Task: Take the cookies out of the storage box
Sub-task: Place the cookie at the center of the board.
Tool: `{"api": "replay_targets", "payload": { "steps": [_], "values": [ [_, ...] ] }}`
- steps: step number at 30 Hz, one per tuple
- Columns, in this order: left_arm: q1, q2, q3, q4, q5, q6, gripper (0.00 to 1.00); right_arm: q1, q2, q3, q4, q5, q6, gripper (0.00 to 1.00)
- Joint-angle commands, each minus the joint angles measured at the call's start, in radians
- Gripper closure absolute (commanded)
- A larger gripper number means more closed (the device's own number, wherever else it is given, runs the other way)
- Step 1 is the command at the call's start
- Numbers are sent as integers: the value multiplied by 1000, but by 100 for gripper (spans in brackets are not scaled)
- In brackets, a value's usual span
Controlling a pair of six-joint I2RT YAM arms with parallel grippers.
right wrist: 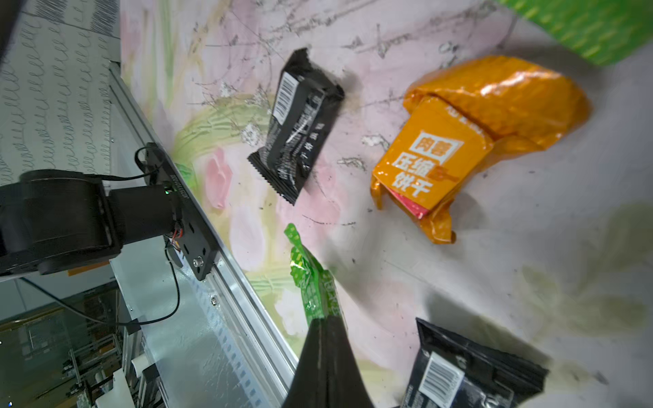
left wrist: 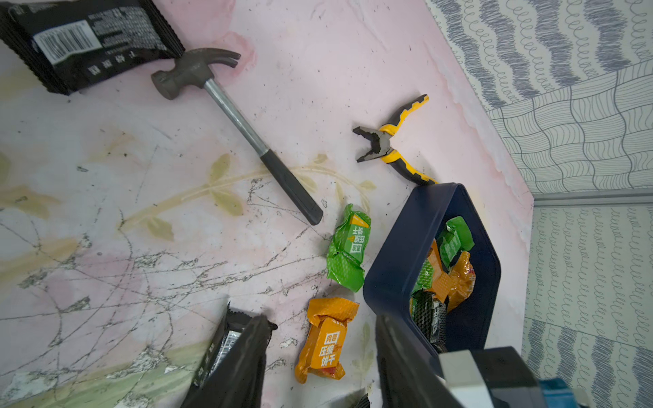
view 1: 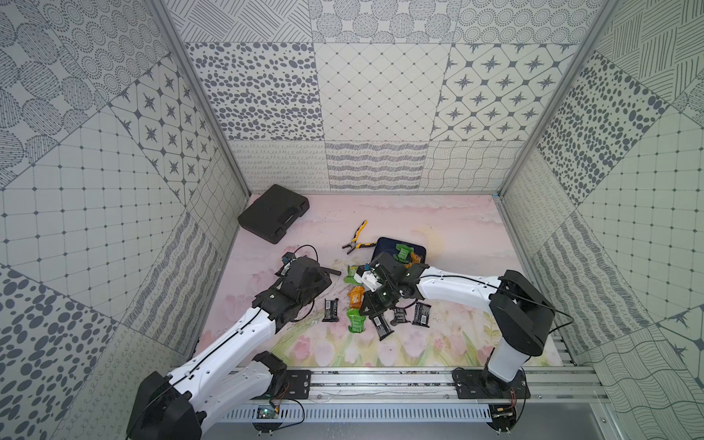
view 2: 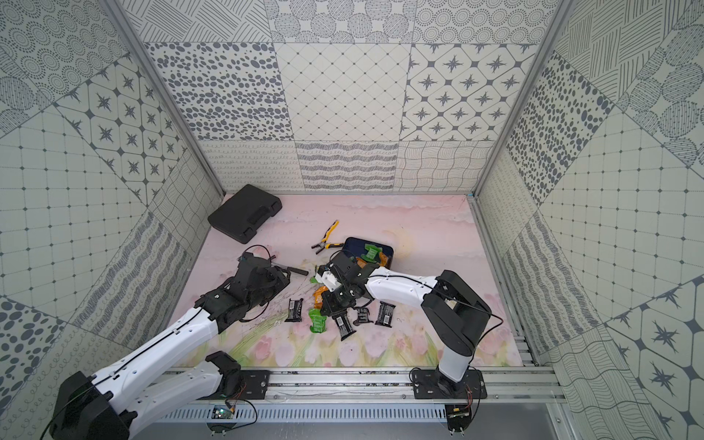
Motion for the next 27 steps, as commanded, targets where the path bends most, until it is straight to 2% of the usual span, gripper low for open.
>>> {"api": "replay_targets", "payload": {
  "steps": [1, 5, 9, 13, 17, 20, 25, 27],
  "values": [
    [3, -8, -5, -29, -28, -17, 47, 0, 31, 22, 7, 19, -17, 100],
    [3, 0, -4, -23, -14, -9, 47, 0, 72, 55, -19, 64, -33, 100],
    [4, 11, 9, -18, -3, 13, 48, -1, 53, 75, -44, 124, -48, 79],
    [3, 44, 46, -11, 27, 70, 48, -1, -23, 86, -70, 193, -54, 66],
    [-1, 91, 97, 1, 59, 146, 47, -4, -122, 101, -102, 286, -58, 63],
    [-29, 124, 137, 24, 62, 214, 46, -14, -217, 100, -117, 402, -55, 59],
    [-129, 220, 229, 47, 38, 339, 44, -90, -362, 54, -118, 581, -29, 57],
    [-171, 267, 270, 53, 36, 382, 44, -142, -387, 44, -140, 595, -24, 56]
  ]
}}
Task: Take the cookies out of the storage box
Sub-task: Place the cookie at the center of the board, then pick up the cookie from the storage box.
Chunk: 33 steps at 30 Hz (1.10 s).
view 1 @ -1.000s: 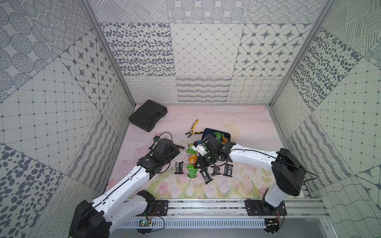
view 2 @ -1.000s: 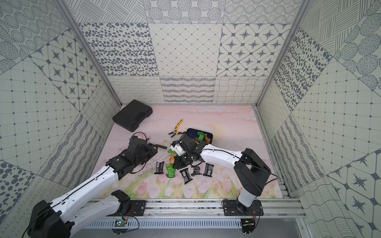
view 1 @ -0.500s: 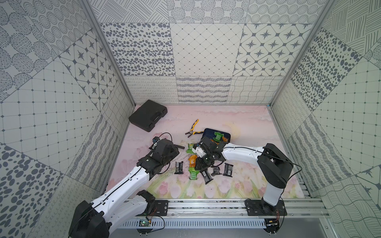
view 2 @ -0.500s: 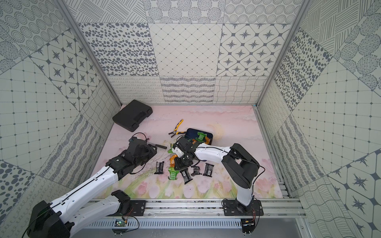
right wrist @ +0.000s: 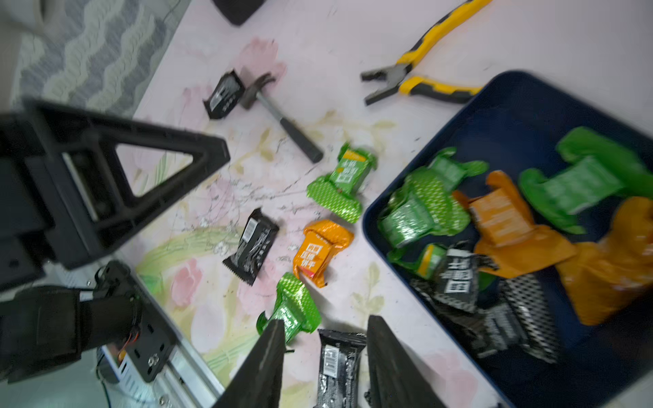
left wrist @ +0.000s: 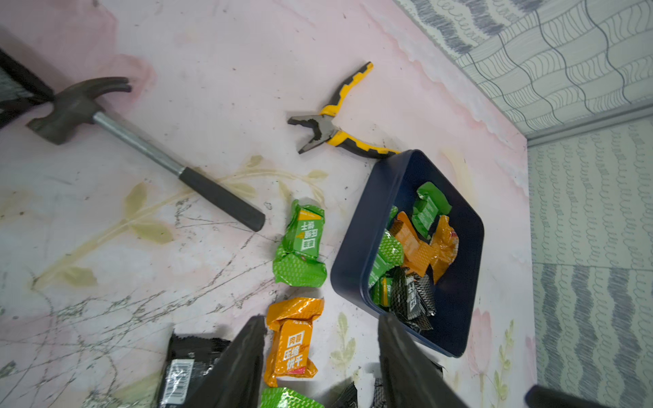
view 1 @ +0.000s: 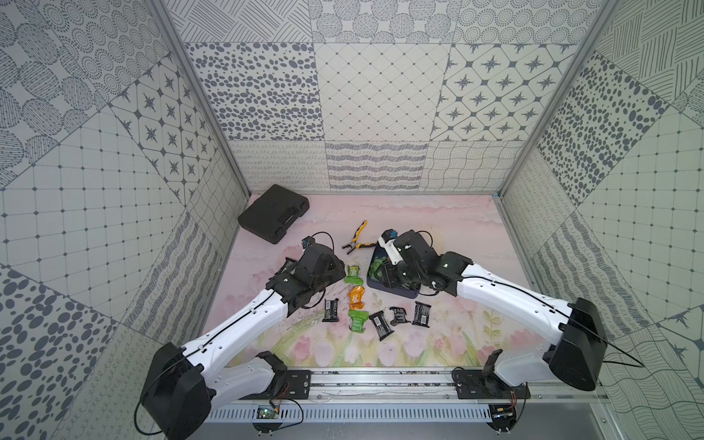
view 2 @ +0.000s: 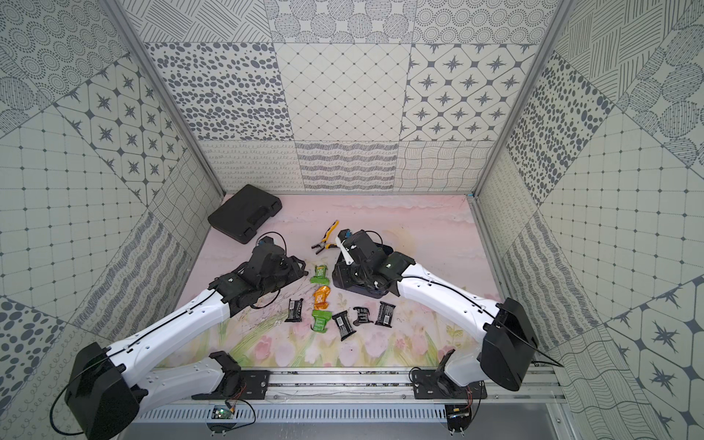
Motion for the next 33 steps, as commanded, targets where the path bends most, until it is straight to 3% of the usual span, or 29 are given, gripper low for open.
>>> {"api": "replay_targets", "payload": {
  "steps": [1, 6, 13, 19, 25, 33],
  "values": [
    [-91, 102, 98, 43, 9, 211, 44, -84, -31, -23, -49, 107, 15, 56],
    [-174, 251, 236, 22, 31, 310, 43, -210, -43, -24, -118, 50, 23, 56],
    [-240, 489, 487, -120, 152, 403, 42, -271, -79, -85, -129, 45, 50, 56],
    [-260, 659, 697, -330, 244, 356, 37, -293, -105, -130, -134, 56, 83, 55],
    [-277, 733, 777, -428, 155, 219, 26, -310, -123, -165, -134, 80, 109, 55],
    [-283, 862, 913, -622, 51, 91, 28, -325, -142, -218, -133, 88, 136, 55]
  ]
}}
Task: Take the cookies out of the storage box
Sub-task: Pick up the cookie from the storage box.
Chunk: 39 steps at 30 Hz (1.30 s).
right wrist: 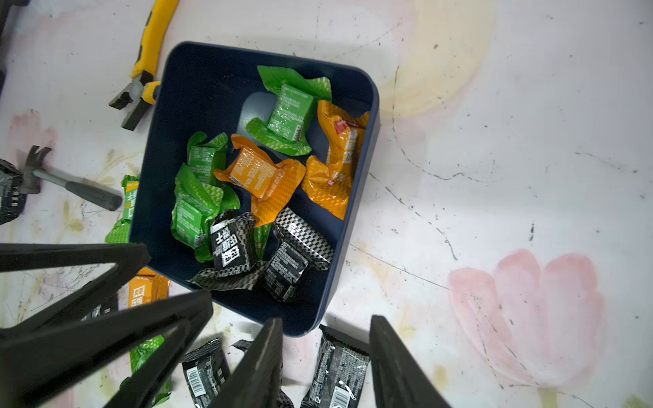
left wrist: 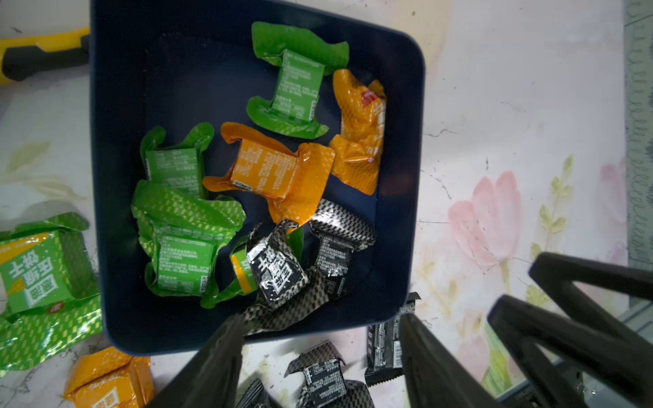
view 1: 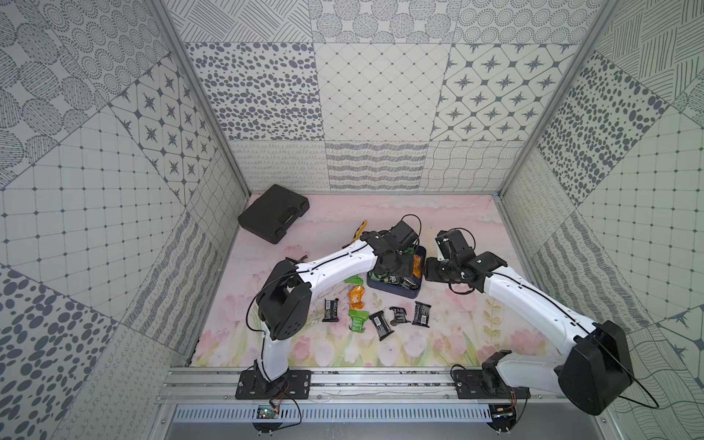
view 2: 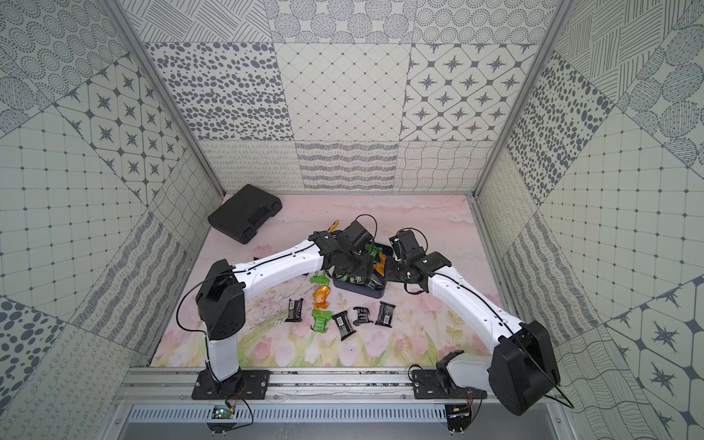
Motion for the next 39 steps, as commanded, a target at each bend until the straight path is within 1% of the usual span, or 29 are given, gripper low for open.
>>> {"api": "replay_targets", "payload": {
  "steps": [1, 11, 17, 25, 39],
  "values": [
    [-7, 66, 77, -213, -70, -108, 28, -7, -29, -21, 17, 15, 23, 55],
    [-8, 206, 207, -310, -126, -93, 31, -18, -33, -43, 16, 13, 29, 55],
    [-7, 260, 244, -298, -121, -72, 32, -21, -31, -38, 16, 7, 20, 56],
    [-8, 331, 305, -315, -176, -28, 37, -26, -33, -43, 17, -5, 16, 57],
    [-6, 350, 313, -308, -178, -29, 54, -31, -38, -29, 15, -10, 2, 59]
  ]
}}
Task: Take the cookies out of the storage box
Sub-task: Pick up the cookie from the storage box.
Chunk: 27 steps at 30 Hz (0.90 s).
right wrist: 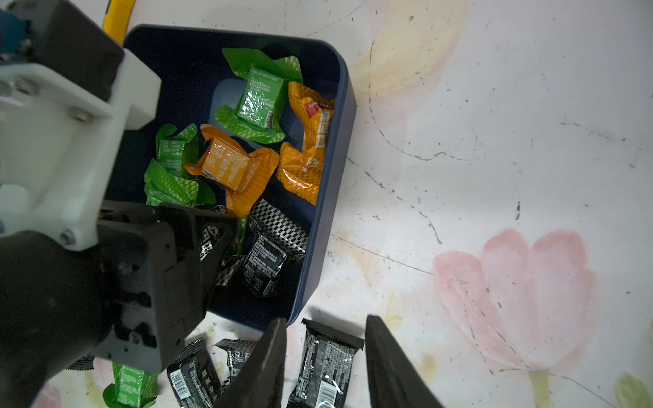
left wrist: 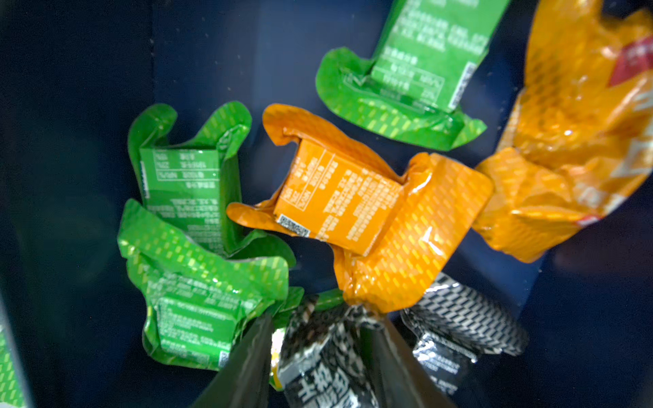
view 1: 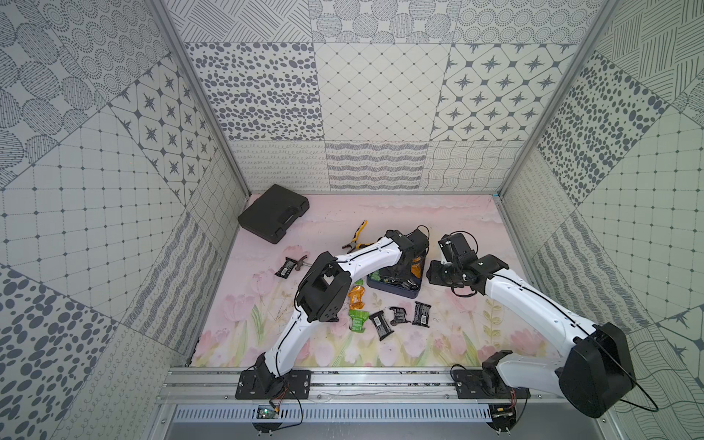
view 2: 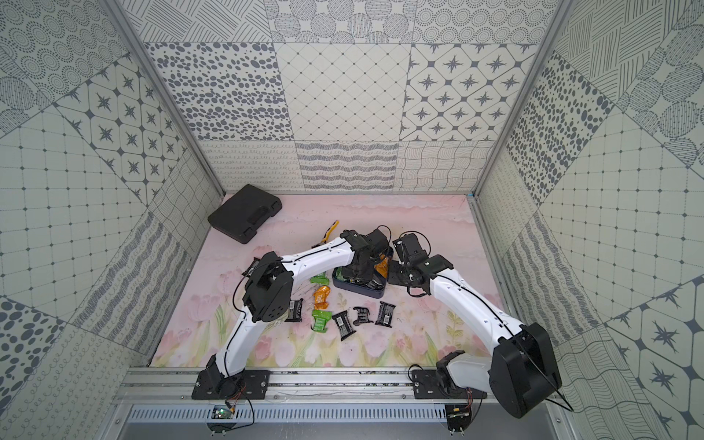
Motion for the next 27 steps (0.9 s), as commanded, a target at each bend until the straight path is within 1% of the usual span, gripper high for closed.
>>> {"api": "replay_targets", "payload": {
  "steps": [1, 9, 15, 22, 27],
  "values": [
    [-1, -2, 9, -34, -47, 16, 58, -5, -23, 9, 17, -6, -11, 59],
    [1, -37, 9, -18, -68, 29, 69, -7, -27, 9, 17, -11, -8, 60],
    [-1, -75, 9, -4, -77, 29, 74, -7, -32, 8, 16, -14, -7, 60],
    [0, -140, -2, 5, -86, 31, 75, -7, -28, 20, 16, -24, -8, 61],
    [11, -239, -88, 41, -86, 41, 75, -7, -24, 34, 17, -25, -11, 61]
  ]
}}
